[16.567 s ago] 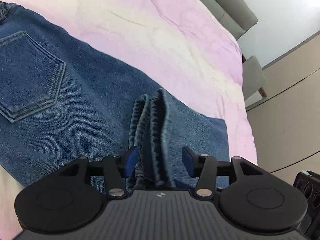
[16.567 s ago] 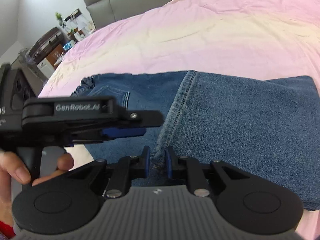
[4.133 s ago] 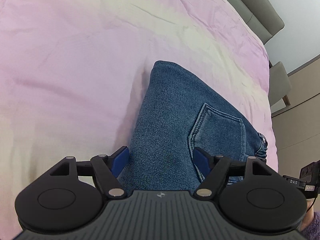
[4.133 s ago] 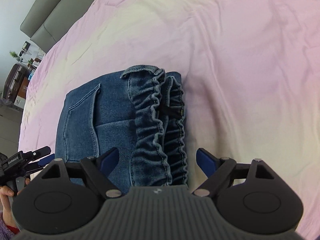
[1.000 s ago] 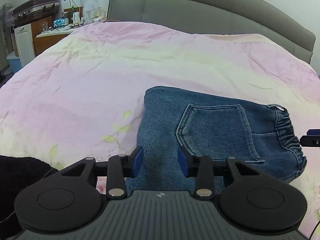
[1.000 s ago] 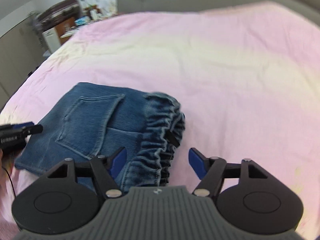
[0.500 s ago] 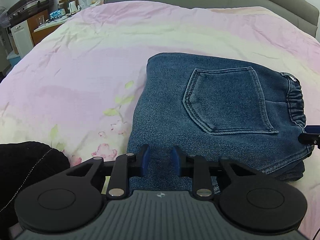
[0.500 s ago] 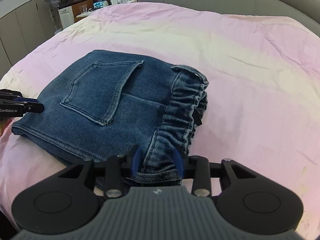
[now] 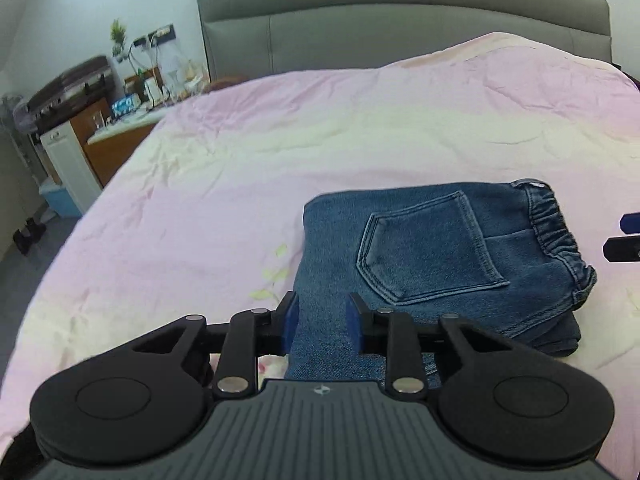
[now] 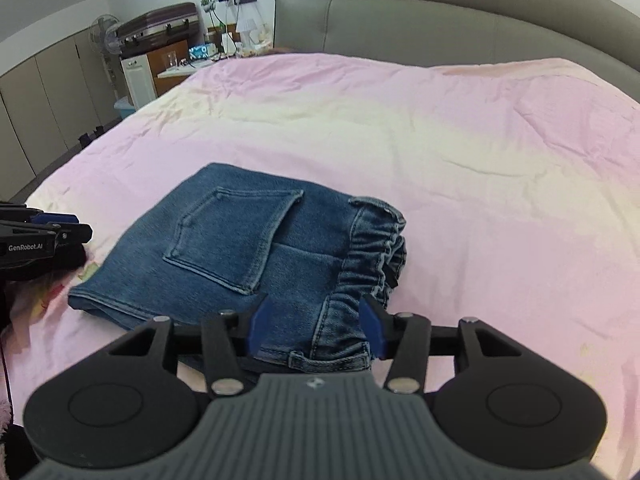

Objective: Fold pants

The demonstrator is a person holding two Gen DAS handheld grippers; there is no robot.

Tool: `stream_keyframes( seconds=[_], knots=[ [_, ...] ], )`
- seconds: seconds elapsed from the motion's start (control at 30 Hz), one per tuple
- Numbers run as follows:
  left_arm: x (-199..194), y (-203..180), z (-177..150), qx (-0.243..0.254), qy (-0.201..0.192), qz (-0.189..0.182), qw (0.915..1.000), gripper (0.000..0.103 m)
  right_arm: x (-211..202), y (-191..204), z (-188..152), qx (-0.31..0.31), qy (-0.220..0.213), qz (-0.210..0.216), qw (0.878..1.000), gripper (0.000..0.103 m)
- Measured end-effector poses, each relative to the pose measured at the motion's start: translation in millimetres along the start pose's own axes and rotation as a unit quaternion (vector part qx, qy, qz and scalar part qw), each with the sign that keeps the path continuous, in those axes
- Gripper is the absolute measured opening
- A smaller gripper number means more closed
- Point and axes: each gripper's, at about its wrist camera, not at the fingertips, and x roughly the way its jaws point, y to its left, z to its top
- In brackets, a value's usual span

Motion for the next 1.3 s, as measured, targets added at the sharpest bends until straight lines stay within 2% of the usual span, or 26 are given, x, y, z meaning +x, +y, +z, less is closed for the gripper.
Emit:
stream_keyframes(
  seconds=[0.03,0.3,0.4,0.5,0.73,0.87,1.0,1.1,1.17,1.3],
  knots=[
    [-13.4,-0.7,5.2,0.012,-0.01,0.002,0.9999,0.041,-13.2,3.3,1.5,-0.001,-0.011,0.001,1.0,0.062],
    [-112.5,-22.3,22.7,0.08,-0.096,0.008,0.9922,0.069,-114.8,31.5,-3.2,-0.013,-0.089,0.002,0.996,0.079],
    [-138.9,-33.8,16.2,0.075,-0.115,0.004,0.9905,0.078,-150.1,40.2,-14.0,-0.014,-0.112,-0.007,0.994,0.081],
    [-160.3,-43.9,3.1,0.061,-0.134,-0.009,0.9891,0.089,-183.4,49.7,-31.3,-0.019,-0.132,-0.016,0.991,0.088],
    [-188.4,-64.4,-35.5,0.011,-0.152,-0.011,0.9882,0.09,-231.3,69.8,-79.6,-0.016,-0.166,-0.045,0.985,0.098],
    [-194.8,-79.6,-57.5,-0.011,-0.143,-0.008,0.9896,0.09,-244.7,77.3,-104.8,-0.009,-0.171,-0.063,0.983,0.098],
    [-202.5,-94.1,-73.9,-0.031,-0.148,0.005,0.9884,0.09,-254.4,80.7,-131.5,-0.009,-0.184,-0.118,0.976,0.098],
    [-204.8,-103.5,-80.9,-0.032,-0.163,0.013,0.9861,0.09,-258.1,77.7,-148.4,-0.002,-0.194,-0.136,0.972,0.098],
    [-202.9,-109.8,-86.3,-0.024,-0.163,0.01,0.9864,0.09,-257.8,73.3,-156.5,0.013,-0.193,-0.129,0.973,0.098],
    [-189.1,-116.9,-93.4,-0.024,-0.132,0.001,0.9909,0.09,-254.7,68.3,-163.8,0.017,-0.18,-0.128,0.975,0.098]
  ],
)
